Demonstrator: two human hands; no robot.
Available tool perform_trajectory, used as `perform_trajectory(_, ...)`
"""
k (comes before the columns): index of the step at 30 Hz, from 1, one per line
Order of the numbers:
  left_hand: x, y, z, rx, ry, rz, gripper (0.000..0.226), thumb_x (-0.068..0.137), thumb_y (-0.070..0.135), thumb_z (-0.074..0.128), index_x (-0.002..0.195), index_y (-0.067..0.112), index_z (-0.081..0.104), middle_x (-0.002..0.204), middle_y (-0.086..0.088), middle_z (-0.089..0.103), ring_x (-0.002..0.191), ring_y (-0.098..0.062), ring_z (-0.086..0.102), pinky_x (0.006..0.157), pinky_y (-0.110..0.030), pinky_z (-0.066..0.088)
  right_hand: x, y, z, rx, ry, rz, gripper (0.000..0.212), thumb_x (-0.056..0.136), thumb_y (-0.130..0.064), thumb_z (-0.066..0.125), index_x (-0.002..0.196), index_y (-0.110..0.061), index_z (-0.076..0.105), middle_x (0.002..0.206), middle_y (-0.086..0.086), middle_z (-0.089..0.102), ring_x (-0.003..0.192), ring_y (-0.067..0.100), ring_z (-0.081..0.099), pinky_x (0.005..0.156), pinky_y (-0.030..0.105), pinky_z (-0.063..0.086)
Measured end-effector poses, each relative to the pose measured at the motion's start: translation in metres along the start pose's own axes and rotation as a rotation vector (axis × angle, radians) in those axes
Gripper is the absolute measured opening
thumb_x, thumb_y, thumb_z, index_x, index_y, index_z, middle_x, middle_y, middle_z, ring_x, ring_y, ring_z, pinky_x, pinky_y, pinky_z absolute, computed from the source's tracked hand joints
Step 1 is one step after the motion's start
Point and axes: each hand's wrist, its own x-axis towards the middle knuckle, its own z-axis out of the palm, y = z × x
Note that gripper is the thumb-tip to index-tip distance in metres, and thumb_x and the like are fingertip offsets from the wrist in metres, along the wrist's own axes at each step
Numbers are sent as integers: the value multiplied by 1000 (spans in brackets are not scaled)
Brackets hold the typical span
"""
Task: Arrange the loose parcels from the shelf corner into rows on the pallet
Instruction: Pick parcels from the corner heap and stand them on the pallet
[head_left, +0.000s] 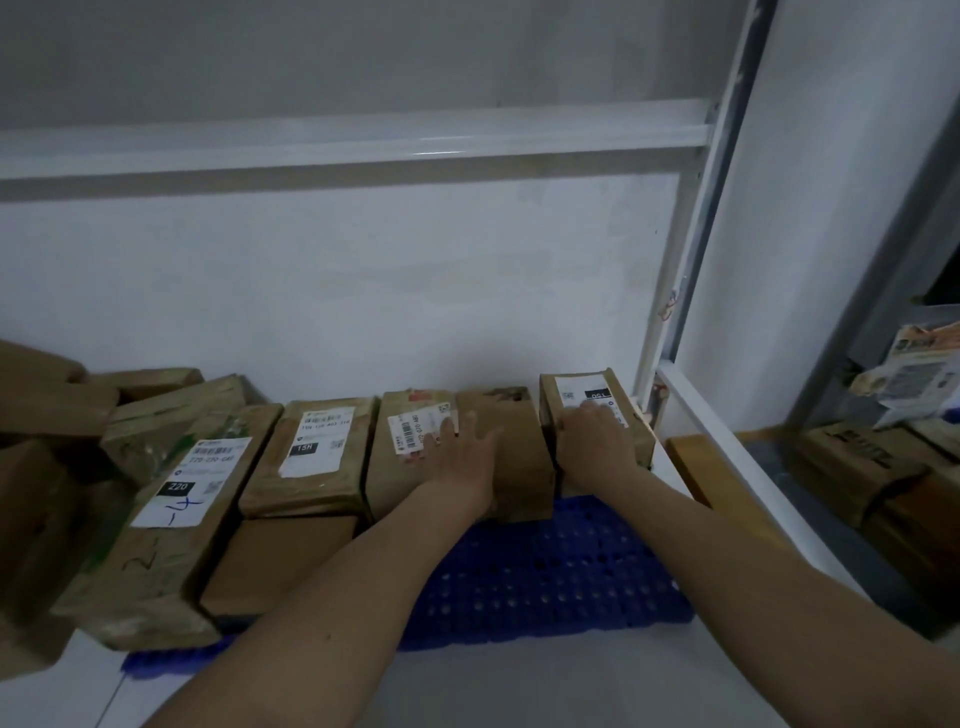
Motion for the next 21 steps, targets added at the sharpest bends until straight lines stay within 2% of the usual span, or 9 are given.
perform_trajectory(1, 2, 3, 1, 19, -31, 3, 100, 78, 26, 77, 151, 33, 11, 160, -12, 0, 145, -38, 4, 115, -57, 10, 2, 3, 0, 10, 38, 13, 26, 93, -18, 47, 115, -8, 58, 120, 13, 53, 111, 27, 50, 91, 35, 46)
perform_trajectory(3, 8, 7, 4, 74, -57, 10, 106, 80, 25, 76, 151, 38, -1, 160, -14, 0, 147, -36, 1, 115, -57, 4, 6, 9, 1, 31, 3, 89, 40, 93, -32, 48, 129, -13, 49, 135, 15, 43, 124, 33, 41, 102, 44, 37)
perform_trajectory(6, 17, 13, 11, 119, -70, 21, 110, 81, 24, 75, 149, 41, -8, 160, -17, 0, 147, -36, 0, 117, -55, 3, 14, 18, 6, -11, -108, 193, 69, 86, -58, 49, 143, -22, 33, 154, 14, 20, 140, 41, 18, 109, 58, 20)
perform_trajectory(9, 24, 21, 16, 115, -67, 36, 109, 82, 27, 74, 149, 41, -11, 160, -17, -3, 146, -38, -2, 117, -53, 3, 23, 25, 15, -18, -162, 260, 86, 78, -71, 50, 146, -27, 22, 156, 14, 13, 142, 45, 6, 109, 66, 12)
perform_trajectory(12, 26, 28, 19, 43, -68, 41, 106, 84, 21, 71, 149, 41, -10, 161, -11, -9, 145, -40, -8, 115, -55, 7, 27, 28, 22, 52, -212, 304, 91, 74, -72, 53, 146, -28, 18, 154, 15, 16, 141, 46, 9, 107, 67, 13)
perform_trajectory(16, 30, 29, 17, -8, -69, 49, 104, 84, 16, 71, 150, 41, -6, 161, -8, -11, 145, -38, -11, 115, -55, 11, 25, 33, 23, 27, -222, 273, 87, 71, -70, 55, 141, -28, 27, 147, 14, 25, 135, 43, 21, 104, 62, 24)
perform_trajectory(21, 32, 33, 16, -11, -46, 56, 104, 84, 14, 71, 151, 40, -4, 161, -8, -8, 146, -39, -9, 115, -56, 12, 23, 40, 20, -6, -282, 261, 88, 69, -73, 55, 140, -28, 29, 148, 13, 23, 136, 43, 19, 103, 62, 25)
